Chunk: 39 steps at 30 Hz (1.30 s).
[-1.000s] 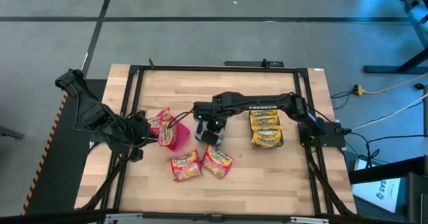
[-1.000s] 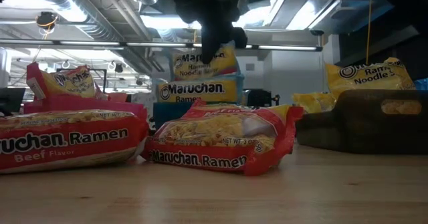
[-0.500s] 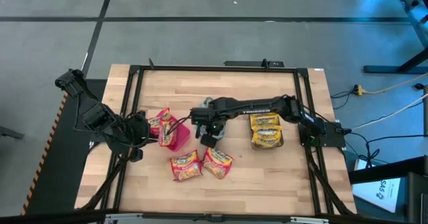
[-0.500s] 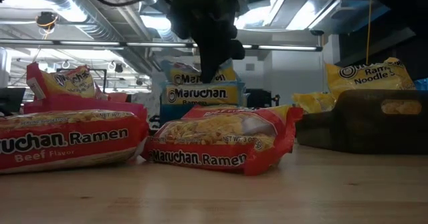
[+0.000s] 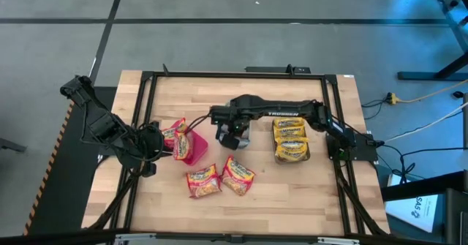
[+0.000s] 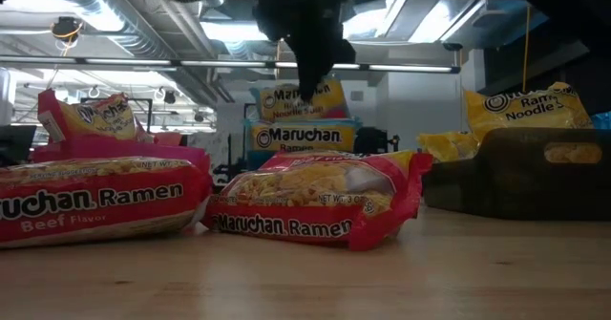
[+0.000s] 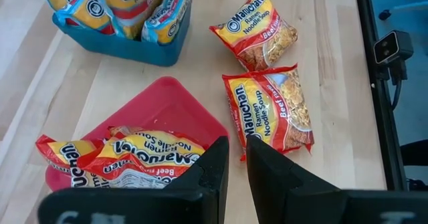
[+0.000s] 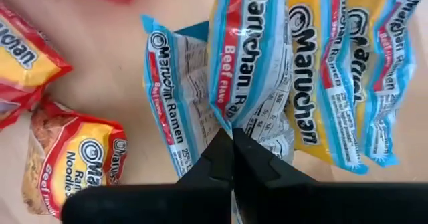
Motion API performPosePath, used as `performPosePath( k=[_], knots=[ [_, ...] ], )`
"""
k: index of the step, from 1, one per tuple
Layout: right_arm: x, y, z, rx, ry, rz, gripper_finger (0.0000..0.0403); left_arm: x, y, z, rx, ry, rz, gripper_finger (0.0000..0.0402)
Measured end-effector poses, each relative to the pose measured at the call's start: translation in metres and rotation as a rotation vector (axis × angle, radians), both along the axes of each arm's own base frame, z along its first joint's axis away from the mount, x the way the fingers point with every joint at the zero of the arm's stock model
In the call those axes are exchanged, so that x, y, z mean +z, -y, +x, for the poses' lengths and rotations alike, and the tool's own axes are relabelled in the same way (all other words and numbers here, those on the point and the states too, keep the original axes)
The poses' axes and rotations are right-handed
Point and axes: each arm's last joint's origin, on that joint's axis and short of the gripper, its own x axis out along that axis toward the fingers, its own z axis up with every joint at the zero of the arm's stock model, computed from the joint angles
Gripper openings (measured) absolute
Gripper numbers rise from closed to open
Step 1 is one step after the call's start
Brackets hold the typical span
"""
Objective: Sort Maruchan noodles
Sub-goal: Put the blue noodle pack into the blue bin
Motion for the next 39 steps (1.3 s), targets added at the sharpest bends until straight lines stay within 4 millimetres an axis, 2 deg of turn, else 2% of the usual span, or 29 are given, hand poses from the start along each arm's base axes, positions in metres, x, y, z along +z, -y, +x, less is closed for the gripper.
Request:
performPosePath(
  k=[9, 18, 24, 28, 33, 39],
  knots=[
    [-0.003, 0.002, 0.0, 0.038, -0.016, 0.029, 0.0002, 0.0, 0.0, 0.0, 0.018, 0.0, -0.017, 0.0047],
    [-0.029, 0.008, -0.002, 0.023, -0.088, 0.034, 0.0002, 0.0, 0.0, 0.0, 0.021, 0.0, -0.02, 0.0047],
    [-0.032, 0.012, 0.0, 0.024, -0.076, 0.021, 0.0011, 0.0, 0.0, 0.0, 0.02, 0.001, -0.02, 0.0047],
    [-0.032, 0.012, 0.0, 0.045, -0.08, 0.022, 0.0039, 0.0, 0.0, 0.0, 0.021, 0.001, -0.021, 0.0047],
    [-0.032, 0.012, -0.001, 0.034, -0.088, 0.038, 0.0094, 0.0, 0.0, 0.0, 0.021, 0.001, -0.02, 0.0047],
    [-0.012, 0.011, -0.001, 0.035, -0.043, 0.079, 0.0144, 0.0, 0.0, 0.0, 0.02, 0.001, -0.02, 0.0047]
  ],
)
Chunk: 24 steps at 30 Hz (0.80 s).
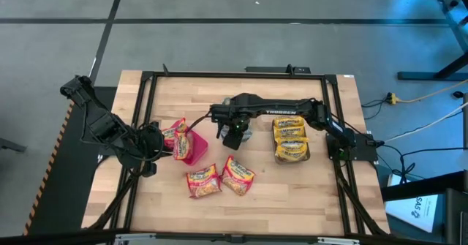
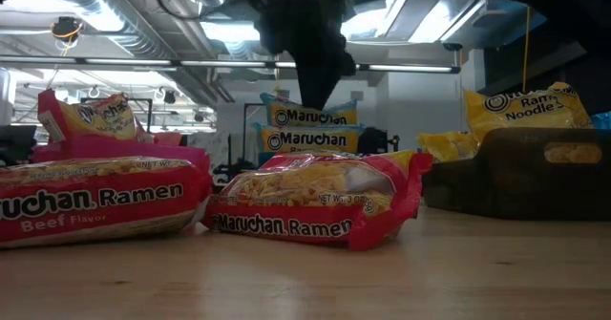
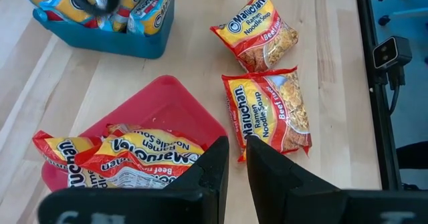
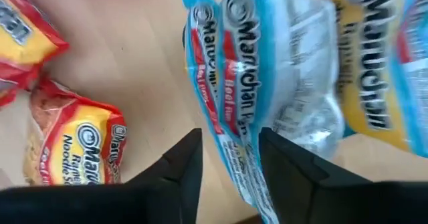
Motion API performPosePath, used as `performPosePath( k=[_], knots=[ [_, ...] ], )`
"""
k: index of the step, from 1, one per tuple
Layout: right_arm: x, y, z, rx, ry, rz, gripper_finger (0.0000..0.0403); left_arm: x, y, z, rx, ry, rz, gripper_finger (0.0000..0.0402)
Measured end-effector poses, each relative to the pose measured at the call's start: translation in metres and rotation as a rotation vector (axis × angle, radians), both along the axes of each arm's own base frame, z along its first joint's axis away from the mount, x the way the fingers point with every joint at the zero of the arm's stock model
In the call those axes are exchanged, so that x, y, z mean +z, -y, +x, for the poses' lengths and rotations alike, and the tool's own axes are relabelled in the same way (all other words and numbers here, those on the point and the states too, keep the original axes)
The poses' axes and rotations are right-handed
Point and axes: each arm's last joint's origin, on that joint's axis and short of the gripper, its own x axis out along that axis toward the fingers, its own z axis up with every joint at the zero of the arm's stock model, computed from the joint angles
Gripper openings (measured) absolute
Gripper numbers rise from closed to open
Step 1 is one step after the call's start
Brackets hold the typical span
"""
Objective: Sort Maruchan noodles
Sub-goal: Put the blue noodle pack into the blue bin
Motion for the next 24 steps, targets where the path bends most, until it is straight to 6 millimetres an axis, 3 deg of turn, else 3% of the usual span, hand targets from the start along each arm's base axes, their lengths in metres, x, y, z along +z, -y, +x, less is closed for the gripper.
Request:
performPosePath(
  k=[5, 11, 19, 24],
  knots=[
    [0.022, 0.002, -0.001, -0.03, 0.059, -0.071, 0.0156, 0.0, 0.0, 0.0, 0.003, 0.0, -0.003, 0.0047],
    [0.023, 0.002, -0.002, -0.055, 0.056, -0.066, 0.014, 0.0, 0.0, 0.0, 0.031, 0.0, -0.03, 0.0047],
    [0.023, 0.005, 0.004, -0.057, 0.116, -0.092, 0.0079, 0.0, 0.0, 0.0, 0.033, 0.001, -0.032, 0.0047],
    [0.012, 0.014, 0.008, -0.059, 0.125, -0.107, 0.0057, 0.0, 0.0, 0.0, 0.033, 0.001, -0.032, 0.0047]
  ],
)
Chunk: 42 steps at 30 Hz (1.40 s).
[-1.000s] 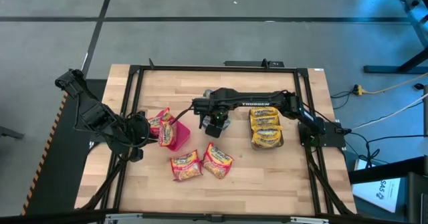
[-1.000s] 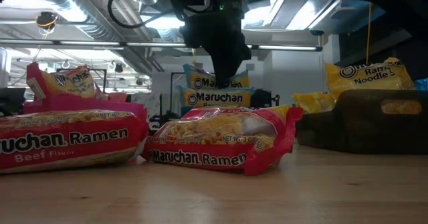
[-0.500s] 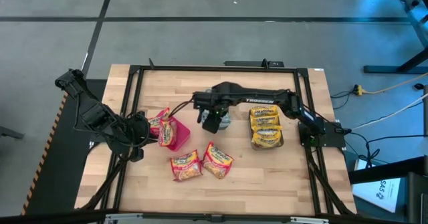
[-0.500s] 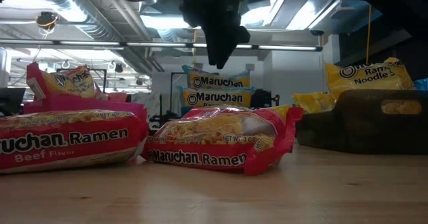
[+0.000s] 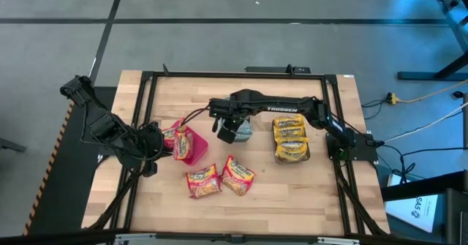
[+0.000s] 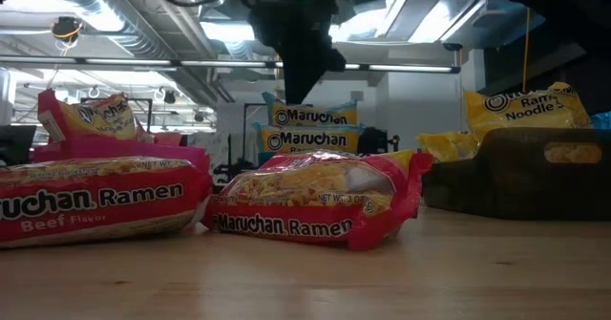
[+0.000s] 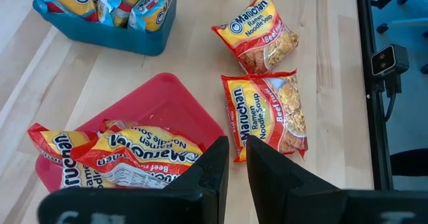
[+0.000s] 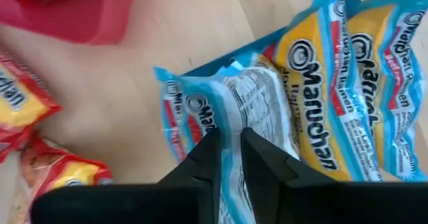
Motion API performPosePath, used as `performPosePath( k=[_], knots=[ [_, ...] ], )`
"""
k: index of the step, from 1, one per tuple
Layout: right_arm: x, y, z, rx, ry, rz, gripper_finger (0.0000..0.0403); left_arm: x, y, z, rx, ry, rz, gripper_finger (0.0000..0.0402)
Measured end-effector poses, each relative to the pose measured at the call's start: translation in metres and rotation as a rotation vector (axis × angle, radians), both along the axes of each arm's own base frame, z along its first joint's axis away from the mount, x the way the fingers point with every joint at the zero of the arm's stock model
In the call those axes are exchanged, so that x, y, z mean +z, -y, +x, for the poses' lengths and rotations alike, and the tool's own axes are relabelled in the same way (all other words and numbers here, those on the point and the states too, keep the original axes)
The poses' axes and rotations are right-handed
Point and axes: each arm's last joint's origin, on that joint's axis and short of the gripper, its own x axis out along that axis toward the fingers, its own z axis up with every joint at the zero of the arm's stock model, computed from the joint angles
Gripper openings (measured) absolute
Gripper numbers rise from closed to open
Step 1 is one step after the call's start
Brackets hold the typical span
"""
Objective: Sort Maruchan noodles
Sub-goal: Put the blue noodle pack into the blue bin
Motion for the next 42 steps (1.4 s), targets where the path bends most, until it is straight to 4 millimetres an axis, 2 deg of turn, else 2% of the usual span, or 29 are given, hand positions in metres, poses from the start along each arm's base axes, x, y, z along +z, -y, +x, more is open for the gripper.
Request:
performPosePath(
  k=[8, 23, 31, 42],
  knots=[
    [-0.021, 0.015, -0.003, -0.034, -0.061, -0.01, 0.006, 0.0, 0.0, 0.0, 0.0, 0.0, 0.0, 0.0047],
    [-0.023, 0.022, 0.002, -0.008, -0.007, 0.035, 0.006, 0.0, 0.0, 0.0, -0.001, -0.003, 0.003, 0.0047],
    [-0.04, 0.021, 0.002, -0.011, -0.021, 0.025, 0.006, 0.0, 0.0, 0.0, 0.002, -0.003, 0.0, 0.0047],
    [-0.042, 0.022, 0.004, 0.009, -0.013, 0.015, 0.006, 0.0, 0.0, 0.0, 0.004, -0.003, -0.002, 0.0047]
  ],
)
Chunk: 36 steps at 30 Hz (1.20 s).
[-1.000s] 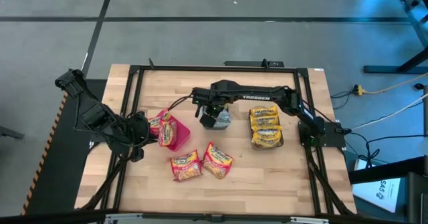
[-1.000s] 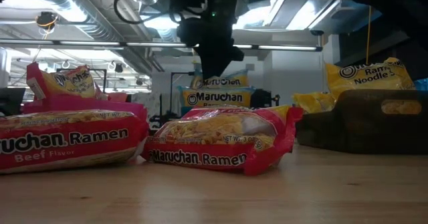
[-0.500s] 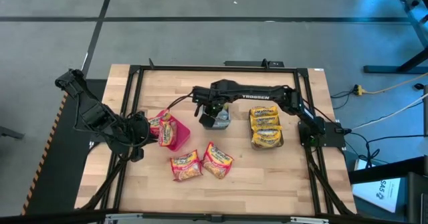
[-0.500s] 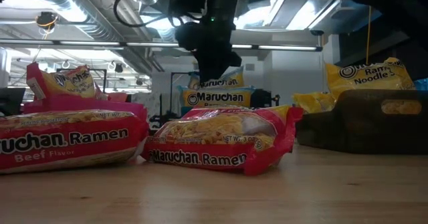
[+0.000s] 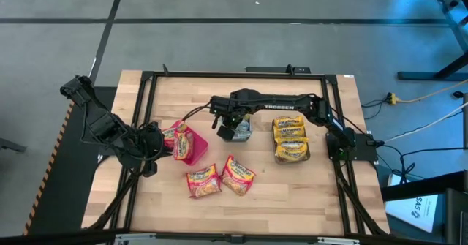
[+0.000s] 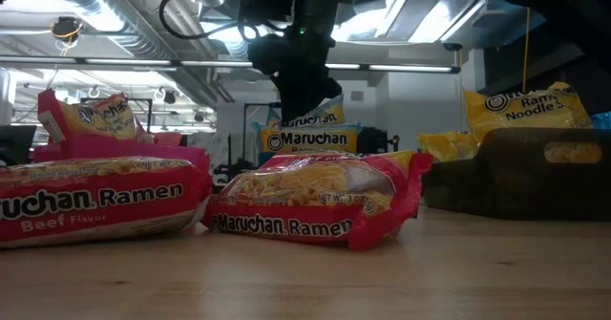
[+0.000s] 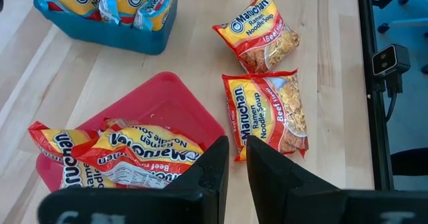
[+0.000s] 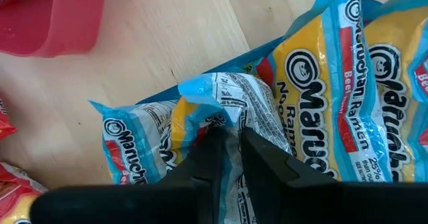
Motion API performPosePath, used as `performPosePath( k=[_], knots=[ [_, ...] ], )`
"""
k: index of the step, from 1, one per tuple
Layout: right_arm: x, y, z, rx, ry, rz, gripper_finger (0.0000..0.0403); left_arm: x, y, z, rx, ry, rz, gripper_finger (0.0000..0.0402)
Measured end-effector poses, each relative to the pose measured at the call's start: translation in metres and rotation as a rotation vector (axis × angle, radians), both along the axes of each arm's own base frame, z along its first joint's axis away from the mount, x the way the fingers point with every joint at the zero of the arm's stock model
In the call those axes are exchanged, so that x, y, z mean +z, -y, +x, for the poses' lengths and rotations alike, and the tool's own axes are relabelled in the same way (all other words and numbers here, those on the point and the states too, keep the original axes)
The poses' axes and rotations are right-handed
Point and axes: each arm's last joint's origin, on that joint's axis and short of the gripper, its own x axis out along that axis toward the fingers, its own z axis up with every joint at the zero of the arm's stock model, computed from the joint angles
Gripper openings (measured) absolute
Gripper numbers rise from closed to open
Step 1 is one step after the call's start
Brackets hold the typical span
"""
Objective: Sort Maruchan noodles
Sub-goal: Put the blue noodle pack into the blue bin
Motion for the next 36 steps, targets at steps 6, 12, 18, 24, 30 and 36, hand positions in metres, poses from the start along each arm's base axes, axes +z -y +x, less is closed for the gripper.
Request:
performPosePath(
  k=[6, 12, 18, 24, 30, 36],
  knots=[
    [-0.001, 0.0, -0.001, -0.001, -0.017, 0.0, 0.006, 0.0, 0.0, 0.0, -0.011, -0.011, -0.013, 0.0047],
    [-0.002, 0.0, -0.004, -0.035, -0.046, -0.004, 0.006, -0.001, 0.001, -0.001, -0.029, -0.029, -0.032, 0.0047],
    [-0.009, 0.0, -0.004, -0.032, -0.048, 0.012, 0.006, -0.001, 0.001, -0.001, -0.029, -0.03, -0.033, 0.0047],
    [-0.018, -0.001, -0.006, -0.037, -0.067, 0.006, 0.006, -0.001, 0.001, -0.001, -0.029, -0.03, -0.032, 0.0047],
    [0.011, 0.0, -0.002, -0.038, -0.025, -0.002, 0.006, -0.001, 0.001, -0.001, -0.03, -0.03, -0.032, 0.0047],
    [0.049, -0.002, -0.018, -0.086, -0.078, 0.008, 0.006, -0.001, 0.001, -0.001, -0.03, -0.03, -0.031, 0.0047]
  ],
)
